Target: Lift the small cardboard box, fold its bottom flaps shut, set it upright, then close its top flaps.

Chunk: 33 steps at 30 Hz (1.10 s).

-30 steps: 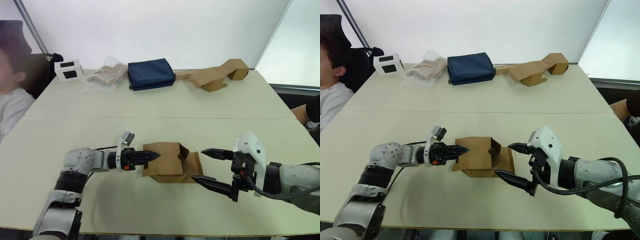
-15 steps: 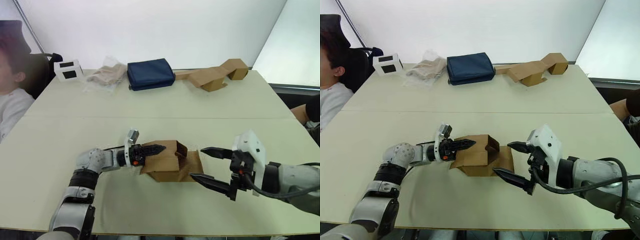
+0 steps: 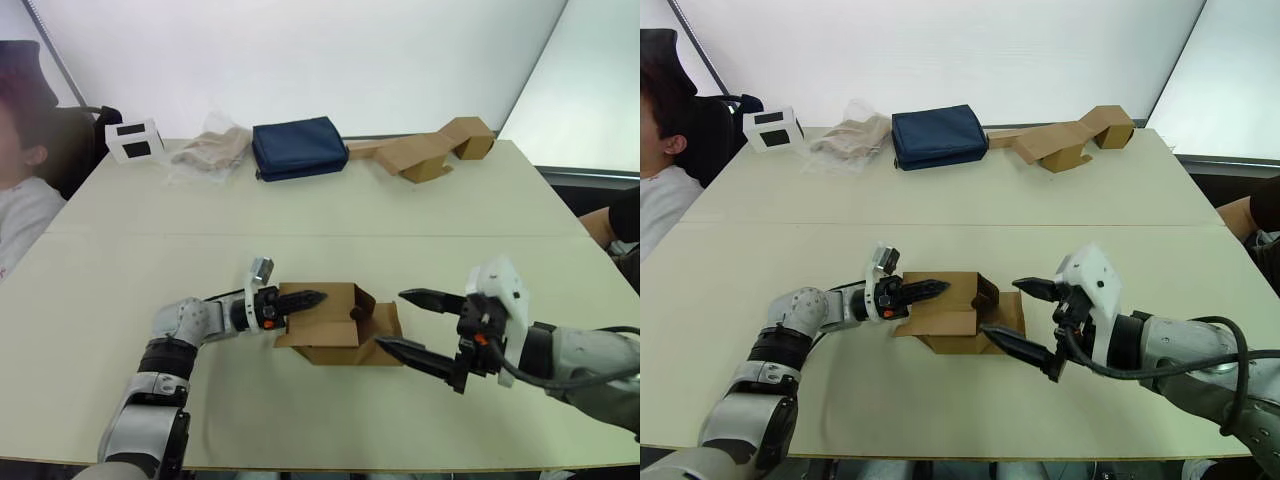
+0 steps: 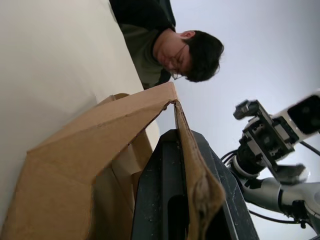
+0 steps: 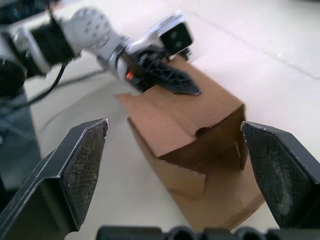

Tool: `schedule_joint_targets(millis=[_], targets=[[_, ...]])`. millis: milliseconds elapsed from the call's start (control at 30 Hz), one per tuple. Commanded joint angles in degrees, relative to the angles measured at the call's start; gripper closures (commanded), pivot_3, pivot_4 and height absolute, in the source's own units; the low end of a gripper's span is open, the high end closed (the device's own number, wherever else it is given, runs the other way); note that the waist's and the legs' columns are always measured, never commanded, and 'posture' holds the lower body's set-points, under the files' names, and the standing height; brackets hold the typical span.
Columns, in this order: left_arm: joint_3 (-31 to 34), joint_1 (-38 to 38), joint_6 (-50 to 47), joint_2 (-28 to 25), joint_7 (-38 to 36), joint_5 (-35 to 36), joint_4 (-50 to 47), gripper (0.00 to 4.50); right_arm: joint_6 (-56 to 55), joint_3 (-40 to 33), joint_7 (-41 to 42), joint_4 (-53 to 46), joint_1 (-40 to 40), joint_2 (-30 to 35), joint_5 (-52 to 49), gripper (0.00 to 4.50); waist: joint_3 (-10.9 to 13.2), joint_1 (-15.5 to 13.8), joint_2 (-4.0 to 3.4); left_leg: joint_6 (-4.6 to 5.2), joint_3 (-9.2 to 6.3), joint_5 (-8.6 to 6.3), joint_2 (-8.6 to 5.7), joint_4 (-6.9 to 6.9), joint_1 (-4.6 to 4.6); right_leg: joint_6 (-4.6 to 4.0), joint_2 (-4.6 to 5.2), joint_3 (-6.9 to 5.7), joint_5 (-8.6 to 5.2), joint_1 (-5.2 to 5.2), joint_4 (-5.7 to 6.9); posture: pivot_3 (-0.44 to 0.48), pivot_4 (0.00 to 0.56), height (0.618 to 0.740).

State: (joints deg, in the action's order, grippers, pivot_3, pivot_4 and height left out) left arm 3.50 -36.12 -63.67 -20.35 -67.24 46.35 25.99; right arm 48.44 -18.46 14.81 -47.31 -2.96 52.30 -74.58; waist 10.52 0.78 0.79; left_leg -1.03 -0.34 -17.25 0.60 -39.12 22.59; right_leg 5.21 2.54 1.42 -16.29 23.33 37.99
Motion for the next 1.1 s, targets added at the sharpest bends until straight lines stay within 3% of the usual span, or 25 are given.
schedule_joint_targets(millis=[33, 167, 333, 400, 600, 1100], targets=[[3.53, -2.47, -0.30, -3.70, -0.34, 2.66, -8.49, 4.50, -5.06, -0.15, -6.23, 4.55, -4.96, -5.18, 4.67, 0.55, 0.01, -0.02, 0.03, 0.00, 0.01, 0.00, -0.02, 0.00, -0.01, 0.00, 0.02, 0.00, 0.00, 0.00, 0.01, 0.000, 0.150, 0.740], [5.60, -6.14, 2.19, -7.66, -0.20, 2.66, -14.13, 4.50, -8.84, 3.01, -12.24, 9.36, -12.47, -14.24, 9.58, 1.81, 0.02, -0.12, 0.02, -0.02, 0.01, 0.01, -0.02, 0.01, 0.00, 0.00, 0.02, 0.01, 0.00, 0.03, 0.02, 0.000, 0.150, 0.740], [6.24, -10.91, 6.53, -8.74, 1.31, 1.33, -16.16, 4.50, -11.95, 7.43, -14.70, 13.59, -19.47, -23.90, 13.72, 3.80, 0.02, -0.18, -0.04, -0.03, 0.01, 0.02, -0.09, 0.03, 0.10, 0.00, 0.05, -0.01, 0.00, 0.10, 0.00, 0.000, 0.150, 0.740], [5.70, -12.21, 8.82, -8.83, 1.32, 0.49, -16.74, 4.50, -12.52, 9.38, -14.62, 15.52, -21.67, -26.46, 15.99, 4.33, 0.05, -0.08, -0.01, -0.04, 0.01, 0.02, -0.06, 0.00, 0.16, 0.01, 0.04, -0.01, 0.01, 0.14, 0.00, 0.000, 0.150, 0.740], [5.61, -15.02, 12.39, -8.69, 1.60, -0.34, -15.73, 4.50, -12.00, 13.17, -11.21, 19.28, -25.95, -29.73, 19.69, 4.33, 0.05, -0.01, -0.02, -0.04, 0.03, 0.02, -0.07, 0.02, 0.16, 0.01, 0.01, -0.05, 0.01, 0.19, 0.03, 0.000, 0.150, 0.740], [4.75, -15.06, 13.25, -9.04, 0.12, -0.02, -16.80, 4.50, -10.56, 17.65, -4.81, 20.46, -27.66, -33.77, 23.44, 4.33, 0.05, 0.10, -0.03, -0.04, 0.02, 0.02, -0.07, 0.03, 0.18, 0.01, -0.01, -0.07, 0.01, 0.22, 0.04, 0.000, 0.150, 0.740]])
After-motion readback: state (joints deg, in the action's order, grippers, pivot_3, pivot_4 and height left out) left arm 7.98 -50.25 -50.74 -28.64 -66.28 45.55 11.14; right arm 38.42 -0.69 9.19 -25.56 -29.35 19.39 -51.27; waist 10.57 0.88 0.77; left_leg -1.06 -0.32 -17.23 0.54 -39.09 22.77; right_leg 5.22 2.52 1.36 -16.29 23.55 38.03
